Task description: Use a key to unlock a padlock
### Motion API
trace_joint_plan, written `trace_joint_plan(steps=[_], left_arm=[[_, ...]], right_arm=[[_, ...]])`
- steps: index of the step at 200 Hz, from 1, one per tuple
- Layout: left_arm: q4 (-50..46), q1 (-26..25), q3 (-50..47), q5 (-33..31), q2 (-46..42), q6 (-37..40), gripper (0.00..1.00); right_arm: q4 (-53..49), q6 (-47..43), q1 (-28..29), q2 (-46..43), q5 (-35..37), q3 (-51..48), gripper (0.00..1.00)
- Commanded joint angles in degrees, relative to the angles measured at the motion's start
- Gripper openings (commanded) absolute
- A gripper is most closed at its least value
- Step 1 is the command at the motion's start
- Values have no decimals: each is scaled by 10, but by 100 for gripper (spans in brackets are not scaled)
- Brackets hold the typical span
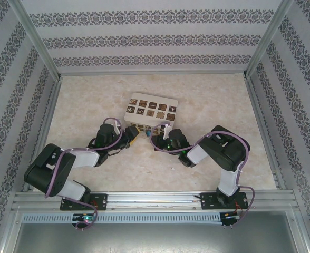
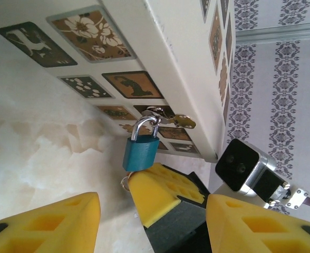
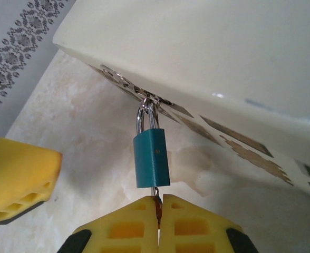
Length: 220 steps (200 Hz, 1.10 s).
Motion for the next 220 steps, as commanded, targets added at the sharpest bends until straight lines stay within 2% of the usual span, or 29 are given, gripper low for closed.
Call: trace_joint_plan(steps=[1,90,185,220], left_arm=[[73,4,2,16,13,-14,54],[185,2,15,45,112,-31,48],[362,-19,34,47,249,-110,42],[385,-22,47,49,279,-126,39]], right_arm=[[34,41,-2,-1,-29,-2,0],[62,128,-2,-8,-46,-3,0],[63,154,-2,-8,-54,1,0],[63,162,-1,-6,-55,1,0]])
